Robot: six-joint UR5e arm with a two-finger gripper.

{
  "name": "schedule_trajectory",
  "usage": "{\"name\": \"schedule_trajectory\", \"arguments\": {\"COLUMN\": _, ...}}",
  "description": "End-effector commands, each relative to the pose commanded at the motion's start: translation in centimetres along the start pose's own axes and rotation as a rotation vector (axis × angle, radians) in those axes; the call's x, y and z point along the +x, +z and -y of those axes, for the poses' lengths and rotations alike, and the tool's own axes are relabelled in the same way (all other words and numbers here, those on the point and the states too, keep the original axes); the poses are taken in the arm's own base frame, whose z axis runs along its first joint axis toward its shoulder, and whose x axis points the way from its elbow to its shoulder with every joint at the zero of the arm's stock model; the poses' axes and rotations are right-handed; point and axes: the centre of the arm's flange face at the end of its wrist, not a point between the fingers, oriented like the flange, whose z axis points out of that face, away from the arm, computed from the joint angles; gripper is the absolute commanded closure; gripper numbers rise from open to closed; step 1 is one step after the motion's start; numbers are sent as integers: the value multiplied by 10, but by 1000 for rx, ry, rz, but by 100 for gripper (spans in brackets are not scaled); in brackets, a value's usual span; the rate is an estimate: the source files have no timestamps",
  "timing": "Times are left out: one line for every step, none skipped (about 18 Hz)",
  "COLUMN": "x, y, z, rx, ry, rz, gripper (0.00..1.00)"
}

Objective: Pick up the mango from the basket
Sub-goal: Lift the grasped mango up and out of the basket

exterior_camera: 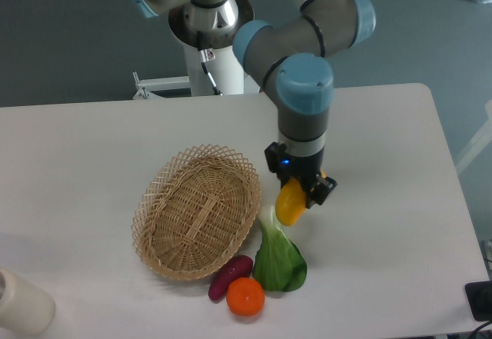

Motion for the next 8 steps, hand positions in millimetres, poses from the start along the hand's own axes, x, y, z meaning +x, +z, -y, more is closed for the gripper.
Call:
{"name": "schedule_trajectory", "arguments": {"x": -2, "y": 1, "z": -7, "rx": -2, "ry": 22, "rz": -3, "gripper": 62}}
{"name": "schedule_trajectory", "arguments": {"x": -3, "y": 2, "z": -15, "rx": -4, "ry": 32, "rz": -5, "gripper": 62}}
{"name": "schedule_trajectory", "arguments": {"x": -5, "y": 4, "z": -20, "rx": -5, "ry": 42, "rz": -8, "gripper": 62}}
{"name": "schedule_trajectory", "arguments": {"x": -6, "y": 4, "z": -22, "rx": -5, "ry": 46, "rz": -6, "gripper": 62}}
{"name": "schedule_trajectory", "arguments": {"x": -7, "y": 4, "z": -30, "rx": -6, "ry": 42, "rz": -6, "gripper": 62}}
{"name": "schedule_trajectory", "arguments": {"x": -9, "y": 4, "z": -33, "rx": -5, "ry": 46, "rz": -6, "gripper": 62}}
{"name": "schedule_trajectory", "arguments": {"x": -10, "y": 3, "z": -37, "rx": -6, "ry": 56, "rz": -4, "gripper": 62}}
{"name": "schedule_trajectory", "arguments": {"x": -11, "y": 3, "z": -41, "rx": -2, "ry": 63, "rz": -4, "gripper": 62}}
